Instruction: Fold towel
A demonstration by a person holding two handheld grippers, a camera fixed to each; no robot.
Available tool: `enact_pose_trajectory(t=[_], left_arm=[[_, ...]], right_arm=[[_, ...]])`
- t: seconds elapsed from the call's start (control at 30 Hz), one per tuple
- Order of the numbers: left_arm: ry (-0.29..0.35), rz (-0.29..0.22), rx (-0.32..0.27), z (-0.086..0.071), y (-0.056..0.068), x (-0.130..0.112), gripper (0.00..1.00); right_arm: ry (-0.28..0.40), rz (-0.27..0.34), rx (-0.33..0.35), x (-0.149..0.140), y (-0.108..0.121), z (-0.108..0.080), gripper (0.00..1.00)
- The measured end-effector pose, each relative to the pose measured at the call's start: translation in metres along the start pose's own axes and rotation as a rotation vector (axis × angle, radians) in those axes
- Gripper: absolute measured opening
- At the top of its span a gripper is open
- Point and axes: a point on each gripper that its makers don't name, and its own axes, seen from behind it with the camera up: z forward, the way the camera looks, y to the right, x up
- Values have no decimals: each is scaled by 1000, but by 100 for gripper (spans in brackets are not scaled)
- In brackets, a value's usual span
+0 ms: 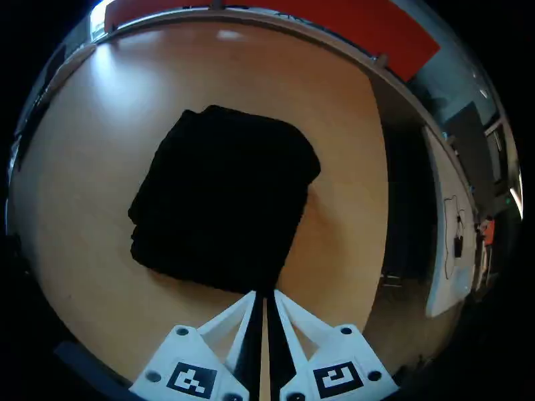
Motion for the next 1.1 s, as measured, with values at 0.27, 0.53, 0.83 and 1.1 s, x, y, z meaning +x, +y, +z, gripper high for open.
enact_pose_trajectory(t=[0.27,0.53,0.83,1.1], left_arm=[[-8,7,6,-1,-2,-3,93],[-6,5,5,-1,-2,-2,93],[-1,11,1,0,-1,2,93],[4,7,0,1,-2,5,93]], right_arm=[[-5,22,-11,-2,-1,9,5],[11,25,-15,-1,0,5,7],[33,36,-25,3,2,-1,18],[53,45,-48,4,8,-9,39]])
